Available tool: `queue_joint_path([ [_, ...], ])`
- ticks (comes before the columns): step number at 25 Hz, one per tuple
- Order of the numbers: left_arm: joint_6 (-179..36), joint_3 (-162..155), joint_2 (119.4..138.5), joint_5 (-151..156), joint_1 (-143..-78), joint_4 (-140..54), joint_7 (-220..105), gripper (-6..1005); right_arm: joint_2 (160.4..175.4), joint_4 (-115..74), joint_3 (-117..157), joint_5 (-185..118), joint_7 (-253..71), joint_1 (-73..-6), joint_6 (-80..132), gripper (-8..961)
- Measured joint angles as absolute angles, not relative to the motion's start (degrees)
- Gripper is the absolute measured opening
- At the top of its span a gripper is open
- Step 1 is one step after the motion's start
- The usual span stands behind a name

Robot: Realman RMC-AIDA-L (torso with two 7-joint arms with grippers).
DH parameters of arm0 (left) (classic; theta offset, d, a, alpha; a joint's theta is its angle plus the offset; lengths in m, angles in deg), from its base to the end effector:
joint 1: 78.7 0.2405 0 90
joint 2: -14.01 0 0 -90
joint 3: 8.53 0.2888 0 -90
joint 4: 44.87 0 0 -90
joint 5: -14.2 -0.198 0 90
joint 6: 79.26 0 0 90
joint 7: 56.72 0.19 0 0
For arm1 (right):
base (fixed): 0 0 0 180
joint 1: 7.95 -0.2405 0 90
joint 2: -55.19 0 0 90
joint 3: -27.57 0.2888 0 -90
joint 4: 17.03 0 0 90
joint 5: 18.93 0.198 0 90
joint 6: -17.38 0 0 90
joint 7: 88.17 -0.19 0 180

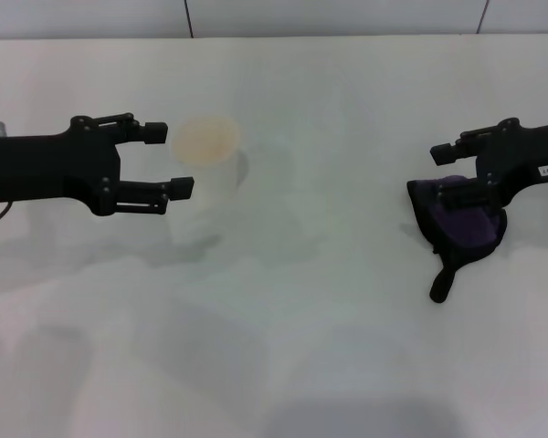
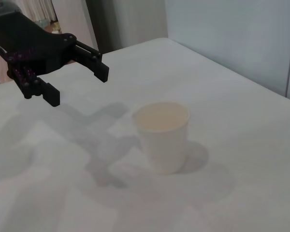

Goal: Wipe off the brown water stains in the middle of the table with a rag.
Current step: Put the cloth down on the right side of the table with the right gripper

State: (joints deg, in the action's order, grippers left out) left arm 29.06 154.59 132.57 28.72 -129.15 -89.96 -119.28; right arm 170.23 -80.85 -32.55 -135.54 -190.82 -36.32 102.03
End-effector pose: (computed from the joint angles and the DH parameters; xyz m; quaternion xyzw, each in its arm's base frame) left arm -0.2428 0.3736 -0.0131 -0.9596 -0.1321 -0.2081 0.1353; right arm 0.2367 0.3775 -0.0166 -0.9680 0.1774 0.0903 0.1525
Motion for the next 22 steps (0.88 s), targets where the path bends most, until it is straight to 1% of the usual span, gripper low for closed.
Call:
queue_joint_path([
  [22, 31.4, 154.6, 132.72, 28.1, -128.3, -91.6, -120.1, 875, 170.32, -81.1, -33.2, -135.3, -192.1, -36.4, 102.5, 636],
])
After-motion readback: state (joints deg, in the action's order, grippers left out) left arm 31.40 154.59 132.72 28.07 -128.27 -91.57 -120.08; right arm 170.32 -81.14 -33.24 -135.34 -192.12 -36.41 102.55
